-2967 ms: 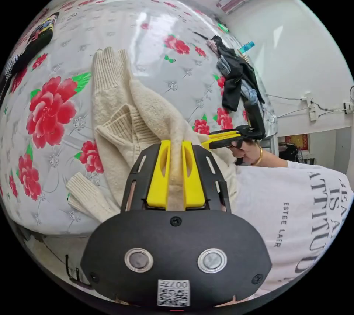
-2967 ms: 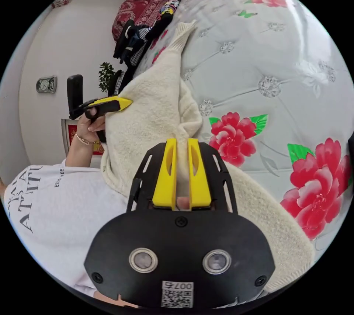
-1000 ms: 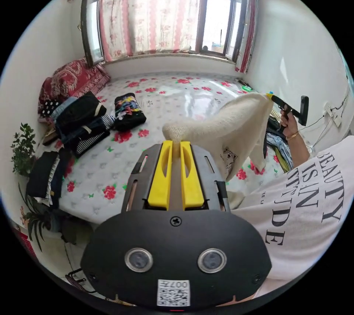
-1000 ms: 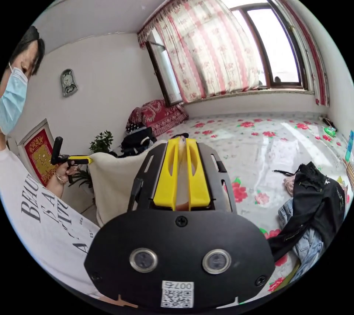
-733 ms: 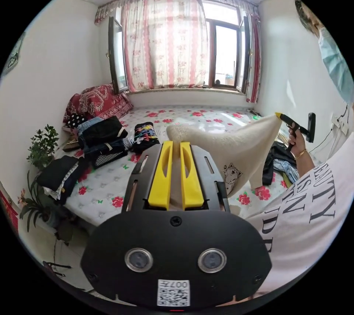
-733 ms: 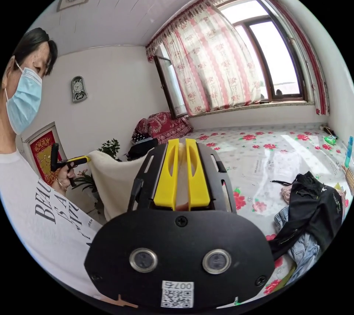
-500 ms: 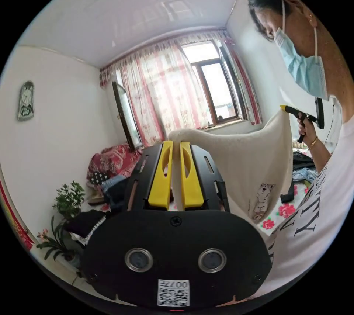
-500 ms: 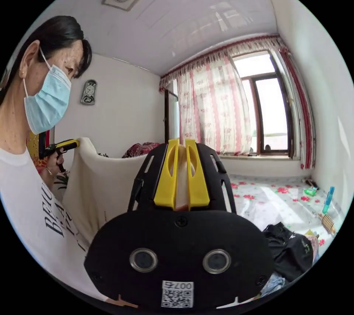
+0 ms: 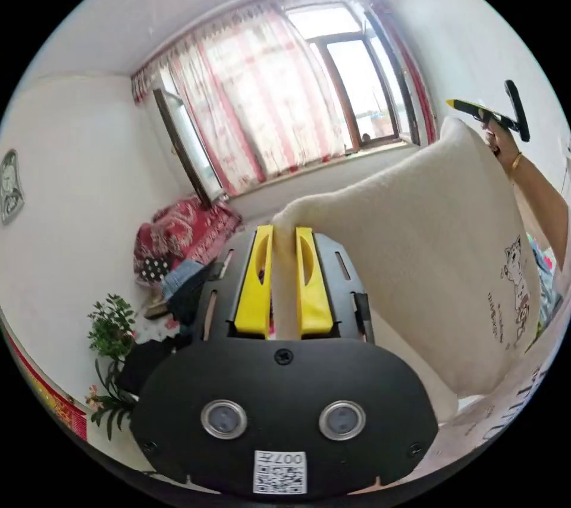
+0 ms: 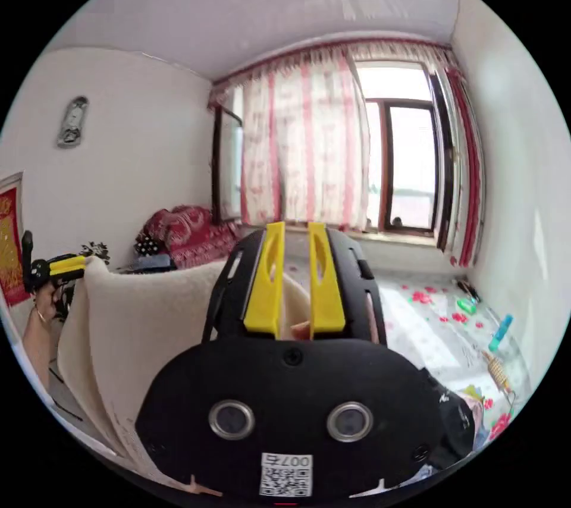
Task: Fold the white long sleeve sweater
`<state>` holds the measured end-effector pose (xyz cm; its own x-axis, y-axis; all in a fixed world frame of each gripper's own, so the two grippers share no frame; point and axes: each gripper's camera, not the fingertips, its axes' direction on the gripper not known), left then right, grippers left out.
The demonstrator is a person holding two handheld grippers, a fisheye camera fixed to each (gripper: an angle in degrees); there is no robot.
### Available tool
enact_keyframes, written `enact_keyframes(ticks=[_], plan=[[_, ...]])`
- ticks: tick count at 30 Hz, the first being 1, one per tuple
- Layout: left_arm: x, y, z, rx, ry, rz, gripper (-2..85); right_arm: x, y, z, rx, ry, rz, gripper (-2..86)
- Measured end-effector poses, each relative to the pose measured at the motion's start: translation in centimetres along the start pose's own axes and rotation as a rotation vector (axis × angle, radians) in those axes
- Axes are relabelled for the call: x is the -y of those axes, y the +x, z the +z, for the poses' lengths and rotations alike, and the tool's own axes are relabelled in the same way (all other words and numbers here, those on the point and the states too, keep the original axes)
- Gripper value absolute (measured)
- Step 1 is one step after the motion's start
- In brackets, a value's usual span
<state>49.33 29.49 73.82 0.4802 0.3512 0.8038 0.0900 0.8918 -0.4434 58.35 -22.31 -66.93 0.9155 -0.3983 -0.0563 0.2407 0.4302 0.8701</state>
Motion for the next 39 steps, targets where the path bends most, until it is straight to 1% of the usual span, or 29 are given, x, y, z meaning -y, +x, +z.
enact_keyframes(ticks=[1,2,3,5,6,7,8,9,10,11,12,14,16,20,23,25,26,27,28,29,30,32,33,35,36,39], plan=[[-1.3,-1.5,4.6,-0.019,-0.107,-0.081,9.4,-0.7,0.3,2.1,0.016,-0.069,-0.001,7.9],[-2.4,-2.2,6.3,-0.017,-0.144,-0.118,9.6,-3.1,0.8,5.0,0.063,-0.142,0.007,8.8],[-5.3,-2.8,9.0,-0.007,-0.189,-0.149,9.8,-4.7,1.0,5.8,0.086,-0.152,0.014,9.0],[-10.9,-3.0,12.1,-0.021,-0.230,-0.157,9.8,-13.6,1.8,8.4,0.139,-0.216,0.010,9.8],[-15.2,-2.7,14.1,-0.042,-0.285,-0.169,9.7,-19.4,2.2,9.8,0.145,-0.286,0.000,10.1],[-19.8,-2.0,16.0,-0.074,-0.363,-0.190,9.7,-22.6,2.5,10.6,0.145,-0.336,-0.002,10.2],[-22.1,-1.6,16.9,-0.097,-0.409,-0.199,9.7,-29.3,3.3,12.2,0.133,-0.469,0.012,10.4],[-26.5,-0.4,18.2,-0.145,-0.496,-0.216,9.6,-32.8,3.8,13.0,0.126,-0.554,0.033,10.5],[-30.8,1.1,19.1,-0.183,-0.583,-0.231,9.6,-39.4,5.0,13.8,0.130,-0.706,0.098,10.7],[-32.6,1.8,19.4,-0.196,-0.626,-0.237,9.5,-45.0,6.2,13.7,0.153,-0.818,0.182,10.8],[-35.8,3.2,19.8,-0.220,-0.704,-0.253,9.3,-49.4,7.3,12.9,0.163,-0.884,0.270,10.9],[-39.2,5.0,20.0,-0.257,-0.781,-0.263,9.0,-53.5,8.5,11.4,0.135,-0.920,0.366,10.9],[-41.0,6.1,20.6,-0.310,-0.813,-0.307,9.0,-55.0,9.3,10.4,0.118,-0.903,0.401,11.0],[-39.1,7.3,22.7,-0.454,-0.761,-0.327,10.9,-54.6,10.2,12.7,0.171,-0.883,0.379,11.3],[-36.1,9.6,24.2,-0.530,-0.706,-0.235,12.3,-53.9,9.4,16.1,0.273,-0.906,0.332,11.3],[-35.3,12.7,25.9,-0.555,-0.747,-0.131,13.7,-53.8,8.1,17.7,0.287,-0.924,0.260,10.8],[-35.4,13.5,26.6,-0.558,-0.773,-0.104,14.1,-54.3,7.3,18.8,0.297,-0.949,0.228,10.2],[-36.3,15.1,28.1,-0.536,-0.842,-0.052,14.0,-54.6,6.8,19.4,0.307,-0.968,0.218,9.9],[-36.5,15.6,28.5,-0.427,-0.830,-0.009,11.5,-55.2,6.1,20.1,0.279,-0.999,0.204,8.5],[-36.5,15.6,28.4,-0.344,-0.824,0.021,9.1,-54.8,5.5,19.8,0.214,-0.977,0.147,6.5],[-36.2,15.5,28.5,-0.326,-0.835,0.081,6.1,-54.6,5.2,20.0,0.186,-1.015,0.107,4.7],[-35.6,13.6,28.2,-0.302,-0.856,0.090,5.0,-53.1,5.9,19.2,0.227,-0.996,0.086,2.9],[-35.4,11.6,27.5,-0.294,-0.841,0.064,4.8,-52.3,6.5,18.4,0.238,-0.955,0.087,2.4],[-35.6,7.4,25.9,-0.277,-0.817,-0.034,4.5,-48.9,9.0,14.6,0.251,-0.802,0.103,1.6],[-36.1,4.4,24.8,-0.280,-0.803,-0.120,4.1,-47.6,9.8,13.0,0.282,-0.757,0.085,1.4],[-39.3,-1.5,22.9,-0.341,-0.783,-0.367,3.9,-46.6,10.2,10.9,0.326,-0.735,0.029,1.8]])
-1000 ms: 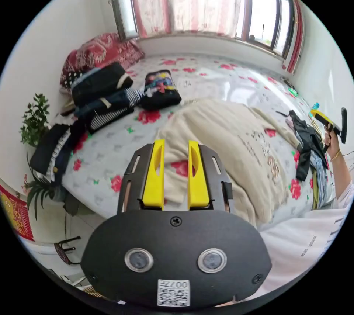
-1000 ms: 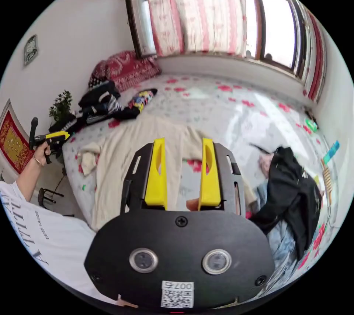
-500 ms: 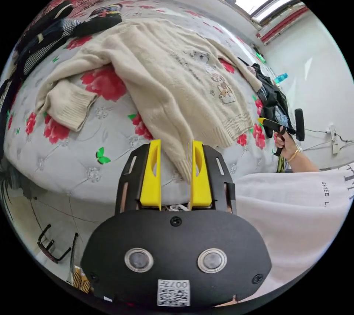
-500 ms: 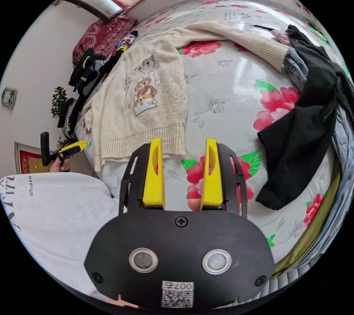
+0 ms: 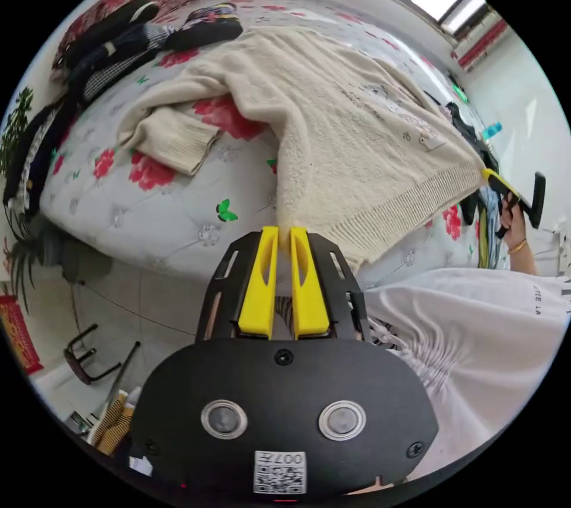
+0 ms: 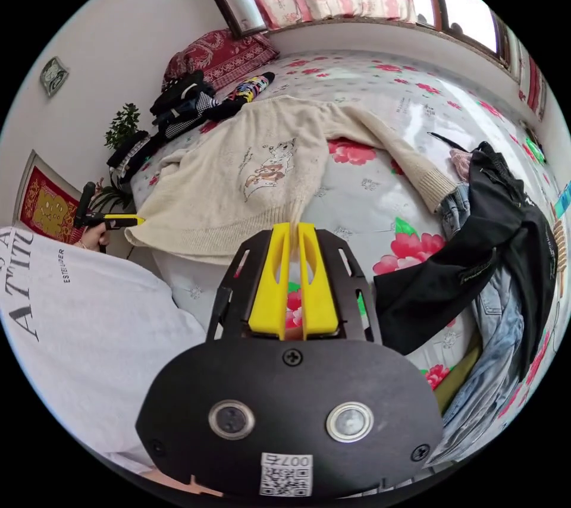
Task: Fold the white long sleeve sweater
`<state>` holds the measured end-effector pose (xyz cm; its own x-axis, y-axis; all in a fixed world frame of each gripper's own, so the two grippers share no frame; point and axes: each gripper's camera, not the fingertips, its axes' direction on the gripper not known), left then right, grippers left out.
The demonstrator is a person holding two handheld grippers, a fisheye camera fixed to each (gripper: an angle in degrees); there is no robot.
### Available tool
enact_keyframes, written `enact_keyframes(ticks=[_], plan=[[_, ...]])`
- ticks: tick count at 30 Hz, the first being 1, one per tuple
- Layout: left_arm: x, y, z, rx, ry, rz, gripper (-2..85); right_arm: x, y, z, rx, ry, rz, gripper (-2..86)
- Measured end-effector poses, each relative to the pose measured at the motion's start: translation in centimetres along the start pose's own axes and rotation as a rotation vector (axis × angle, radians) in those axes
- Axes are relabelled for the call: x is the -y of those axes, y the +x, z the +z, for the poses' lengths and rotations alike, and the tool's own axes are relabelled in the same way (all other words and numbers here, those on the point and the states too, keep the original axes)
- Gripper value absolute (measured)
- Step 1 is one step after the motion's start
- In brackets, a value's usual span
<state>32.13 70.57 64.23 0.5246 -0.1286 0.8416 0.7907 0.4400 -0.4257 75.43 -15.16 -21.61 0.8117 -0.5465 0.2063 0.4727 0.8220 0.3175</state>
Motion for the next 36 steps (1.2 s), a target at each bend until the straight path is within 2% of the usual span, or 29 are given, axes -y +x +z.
enact_keyframes(ticks=[4,11,15,18,22,24,27,30,33,36], plan=[[-2.3,-2.6,1.1,0.012,-0.027,-0.113,3.0,-3.3,0.7,2.1,0.063,-0.044,0.028,4.7],[-2.9,-2.3,0.2,0.023,-0.054,-0.038,6.9,-8.7,0.9,7.6,-0.004,-0.226,0.056,9.0],[-1.5,-2.7,0.5,0.015,-0.090,-0.014,7.7,-8.7,0.6,9.5,-0.020,-0.243,0.033,8.5],[-0.2,-2.9,2.0,0.073,-0.154,-0.004,7.4,-8.1,0.1,10.8,0.009,-0.252,0.029,7.3],[1.2,-4.4,-0.4,0.060,-0.183,0.005,2.7,-6.9,0.6,12.1,0.030,-0.287,0.074,3.2],[1.6,-4.9,-3.2,0.031,-0.137,0.006,0.5,-5.9,1.2,11.2,0.057,-0.305,0.064,1.9],[0.9,-4.7,-9.2,-0.004,-0.007,0.027,-0.4,-5.3,1.0,2.9,0.153,-0.112,-0.017,0.8],[-1.3,-4.0,-12.4,0.025,0.021,0.081,-0.6,-7.0,-0.2,-1.1,0.108,-0.082,-0.117,0.5],[-4.2,-4.5,-10.8,-0.019,-0.048,0.039,-0.5,-11.8,-1.0,0.4,0.020,-0.230,-0.194,0.5],[-6.8,-5.5,-8.4,-0.098,-0.123,-0.096,0.2,-15.2,-0.1,4.0,0.034,-0.350,-0.126,0.8]])
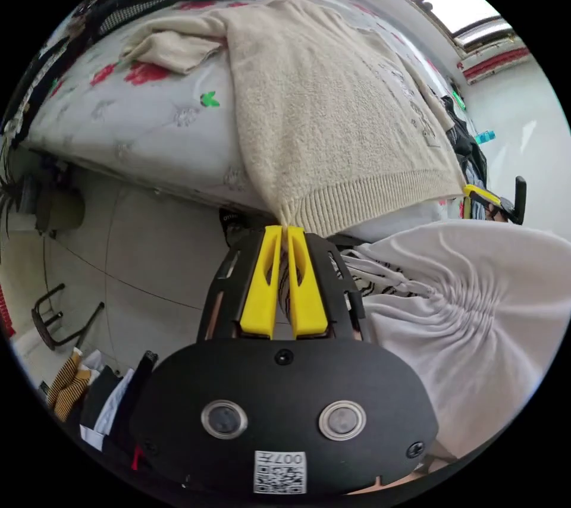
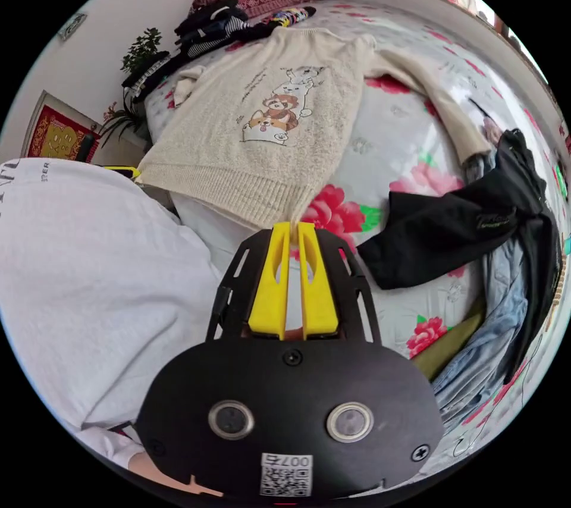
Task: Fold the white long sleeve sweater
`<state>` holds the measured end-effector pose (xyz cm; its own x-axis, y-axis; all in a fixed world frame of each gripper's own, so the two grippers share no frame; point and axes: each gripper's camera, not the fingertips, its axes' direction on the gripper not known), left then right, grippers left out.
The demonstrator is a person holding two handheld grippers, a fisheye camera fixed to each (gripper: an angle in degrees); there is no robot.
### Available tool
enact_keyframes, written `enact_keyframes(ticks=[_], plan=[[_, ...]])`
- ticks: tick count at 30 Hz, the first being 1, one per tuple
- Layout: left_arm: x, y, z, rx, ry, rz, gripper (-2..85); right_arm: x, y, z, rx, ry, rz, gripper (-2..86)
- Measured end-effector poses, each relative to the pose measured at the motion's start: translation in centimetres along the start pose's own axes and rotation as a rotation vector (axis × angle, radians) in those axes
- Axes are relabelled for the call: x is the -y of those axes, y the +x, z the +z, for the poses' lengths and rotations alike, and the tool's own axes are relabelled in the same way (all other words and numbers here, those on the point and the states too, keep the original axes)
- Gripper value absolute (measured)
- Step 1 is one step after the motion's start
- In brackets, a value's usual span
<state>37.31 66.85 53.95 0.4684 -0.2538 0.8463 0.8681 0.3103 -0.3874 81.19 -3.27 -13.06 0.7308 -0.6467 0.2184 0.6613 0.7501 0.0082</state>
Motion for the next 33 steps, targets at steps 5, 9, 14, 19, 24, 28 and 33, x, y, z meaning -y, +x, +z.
enact_keyframes(ticks=[5,9,14,19,24,28,33], plan=[[-1.5,-1.6,-3.3,-0.011,0.071,-0.135,3.9,-2.1,-0.6,1.5,-0.060,0.037,0.101,2.6],[0.6,-4.3,-8.8,-0.012,0.164,-0.206,6.3,1.0,-3.6,1.6,-0.136,0.070,-0.033,4.1],[6.6,-7.3,-14.4,-0.074,0.241,-0.232,9.3,7.0,-9.7,7.4,-0.022,-0.039,-0.193,5.8],[15.0,-10.8,-18.5,-0.065,0.235,-0.269,10.2,10.1,-14.9,15.7,-0.021,-0.213,-0.209,6.7],[21.6,-13.9,-21.2,-0.096,0.234,-0.303,11.6,9.3,-15.6,17.4,-0.098,-0.153,-0.138,7.1],[26.8,-15.5,-22.4,-0.084,0.182,-0.310,13.2,10.5,-14.7,18.9,-0.078,-0.234,-0.071,7.5],[30.5,-15.5,-23.8,0.019,0.118,-0.323,7.8,12.0,-14.4,21.1,-0.118,-0.336,-0.001,7.7]])
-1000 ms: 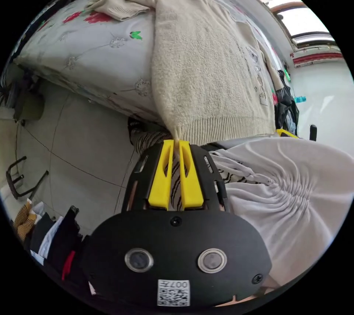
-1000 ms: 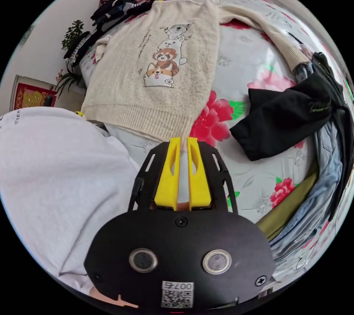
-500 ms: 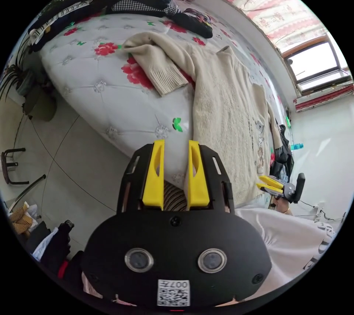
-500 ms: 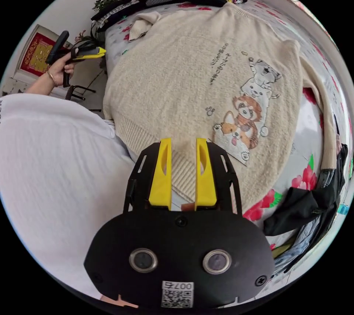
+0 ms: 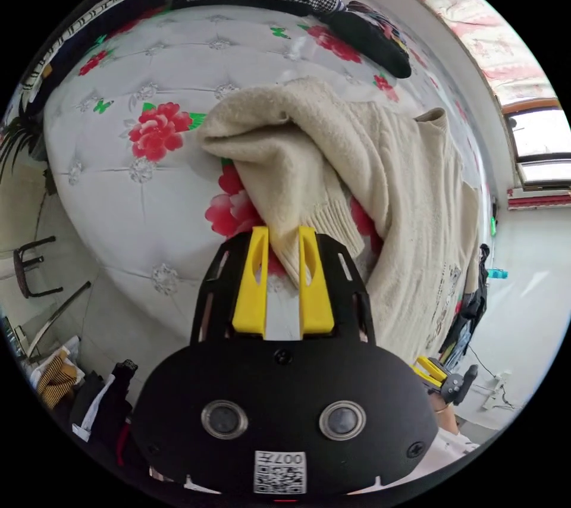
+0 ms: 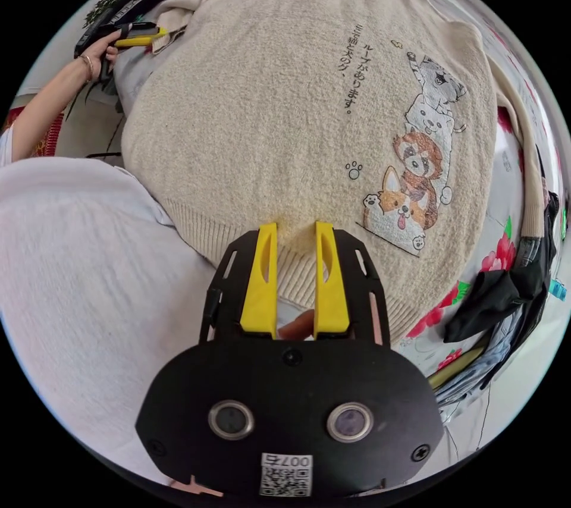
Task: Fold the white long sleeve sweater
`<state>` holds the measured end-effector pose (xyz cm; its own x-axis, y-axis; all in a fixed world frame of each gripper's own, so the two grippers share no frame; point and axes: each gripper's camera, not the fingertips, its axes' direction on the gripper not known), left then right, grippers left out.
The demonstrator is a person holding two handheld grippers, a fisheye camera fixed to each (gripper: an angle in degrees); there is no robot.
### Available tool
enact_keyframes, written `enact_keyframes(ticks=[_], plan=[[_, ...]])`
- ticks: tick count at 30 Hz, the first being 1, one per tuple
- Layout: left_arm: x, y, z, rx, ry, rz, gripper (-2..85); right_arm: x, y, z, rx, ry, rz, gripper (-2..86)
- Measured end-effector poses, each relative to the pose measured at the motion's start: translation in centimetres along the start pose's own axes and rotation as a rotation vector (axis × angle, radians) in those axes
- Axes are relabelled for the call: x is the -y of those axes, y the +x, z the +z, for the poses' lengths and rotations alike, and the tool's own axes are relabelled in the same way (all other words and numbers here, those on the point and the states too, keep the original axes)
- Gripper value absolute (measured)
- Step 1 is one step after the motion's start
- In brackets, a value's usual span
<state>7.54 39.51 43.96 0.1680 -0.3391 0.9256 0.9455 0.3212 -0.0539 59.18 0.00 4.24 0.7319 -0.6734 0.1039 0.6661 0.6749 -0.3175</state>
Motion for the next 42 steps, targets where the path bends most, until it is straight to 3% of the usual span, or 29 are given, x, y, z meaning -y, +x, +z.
enact_keyframes(ticks=[4,8,13,21,26,33,35,36,38,39,42], plan=[[0.5,-1.0,-3.1,-0.056,0.018,0.105,2.5,0.4,0.7,1.0,0.008,-0.014,0.054,7.7],[0.1,-7.5,-9.9,-0.061,0.155,-0.038,0.5,0.6,1.2,2.1,0.005,-0.025,0.090,7.7],[-1.1,-16.9,-20.8,0.072,0.319,-0.170,0.2,0.7,2.2,3.2,0.017,-0.034,0.117,7.5],[-3.6,-19.3,-23.0,0.037,0.303,-0.219,5.8,0.8,2.8,4.9,-0.009,-0.056,0.186,7.1],[-8.4,-21.7,-27.2,-0.083,0.404,-0.330,6.5,0.1,3.6,5.9,-0.005,-0.033,0.249,6.8],[-1.0,-18.2,-29.1,-0.209,0.256,-0.144,18.2,1.1,4.6,7.0,-0.002,-0.110,0.239,6.8],[1.5,-17.1,-26.6,-0.197,0.104,-0.147,18.3,1.5,4.9,7.3,-0.001,-0.141,0.247,6.7],[2.2,-16.1,-26.5,-0.082,0.094,-0.160,14.7,1.6,5.0,7.5,-0.006,-0.153,0.249,6.7],[3.4,-14.7,-27.1,-0.047,0.078,-0.107,10.2,1.7,5.0,7.8,-0.018,-0.163,0.252,6.6],[4.4,-13.9,-28.3,-0.082,0.083,-0.079,8.2,1.7,4.9,7.8,-0.022,-0.164,0.254,6.5],[3.9,-10.7,-36.8,-0.137,0.408,0.116,6.5,1.1,4.9,8.1,-0.036,-0.144,0.272,6.2]])
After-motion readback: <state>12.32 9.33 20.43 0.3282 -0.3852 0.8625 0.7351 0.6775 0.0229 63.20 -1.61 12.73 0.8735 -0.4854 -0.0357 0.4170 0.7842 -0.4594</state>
